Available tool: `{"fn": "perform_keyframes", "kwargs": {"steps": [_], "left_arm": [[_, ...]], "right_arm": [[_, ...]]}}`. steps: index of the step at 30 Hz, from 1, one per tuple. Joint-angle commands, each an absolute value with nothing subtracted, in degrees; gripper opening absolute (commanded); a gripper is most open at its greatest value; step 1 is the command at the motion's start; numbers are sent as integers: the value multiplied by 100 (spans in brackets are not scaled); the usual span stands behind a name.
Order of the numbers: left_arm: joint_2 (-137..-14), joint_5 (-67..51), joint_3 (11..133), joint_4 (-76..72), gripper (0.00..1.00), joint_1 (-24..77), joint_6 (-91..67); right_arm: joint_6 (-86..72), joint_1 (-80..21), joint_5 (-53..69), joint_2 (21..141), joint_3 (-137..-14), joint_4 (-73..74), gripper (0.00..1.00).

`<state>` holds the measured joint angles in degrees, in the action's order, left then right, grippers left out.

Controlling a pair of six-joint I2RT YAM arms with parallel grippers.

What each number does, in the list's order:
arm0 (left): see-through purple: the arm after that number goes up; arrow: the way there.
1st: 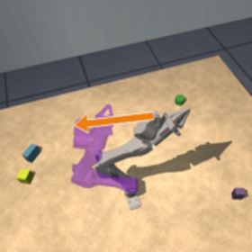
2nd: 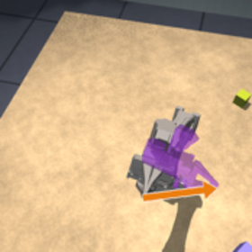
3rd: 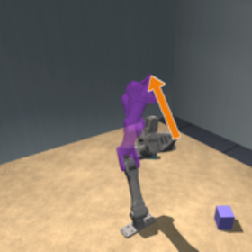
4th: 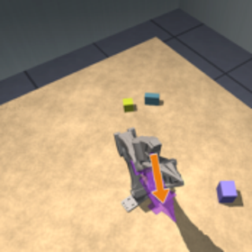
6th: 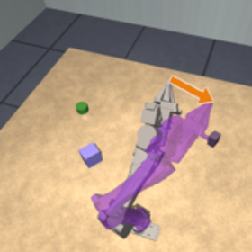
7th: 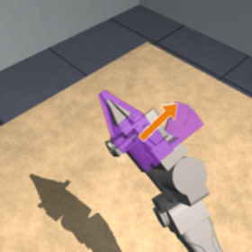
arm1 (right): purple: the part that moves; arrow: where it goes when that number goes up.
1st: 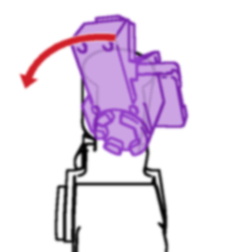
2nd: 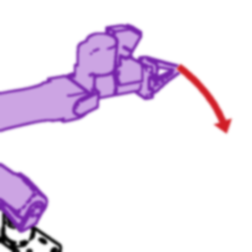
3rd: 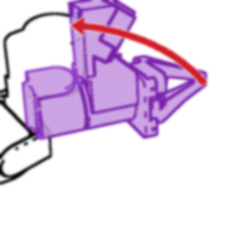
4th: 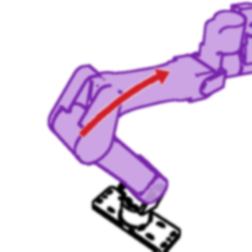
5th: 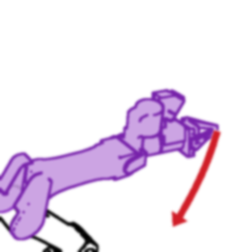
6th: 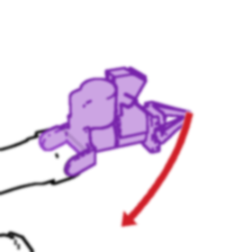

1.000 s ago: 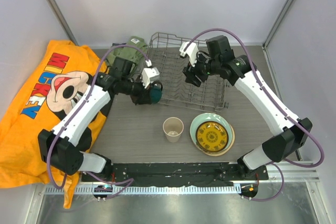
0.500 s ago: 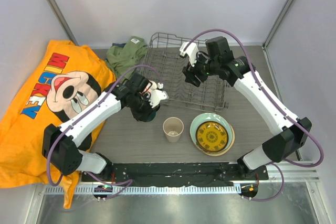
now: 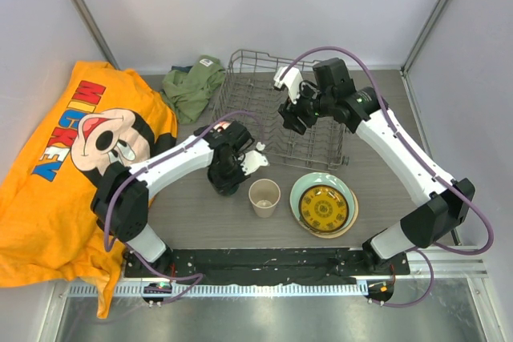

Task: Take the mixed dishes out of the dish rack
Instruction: Place the cup at the center of the board.

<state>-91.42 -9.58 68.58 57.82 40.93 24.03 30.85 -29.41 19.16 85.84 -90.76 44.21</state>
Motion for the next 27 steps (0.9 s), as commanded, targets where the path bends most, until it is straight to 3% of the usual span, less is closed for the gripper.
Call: {"fn": "perform_keyframes", "kwargs": {"steps": [1,27], "left_arm": [[-9298,-765,7286,5739,0,4148,2452],[-9817,-483,7234,5485,1,4315,2364]], "right_arm": [[3067,-2936,1934,8367,-9035,4236,63],[3173,-2936,1881,8341,-8780,4148,63]]}}
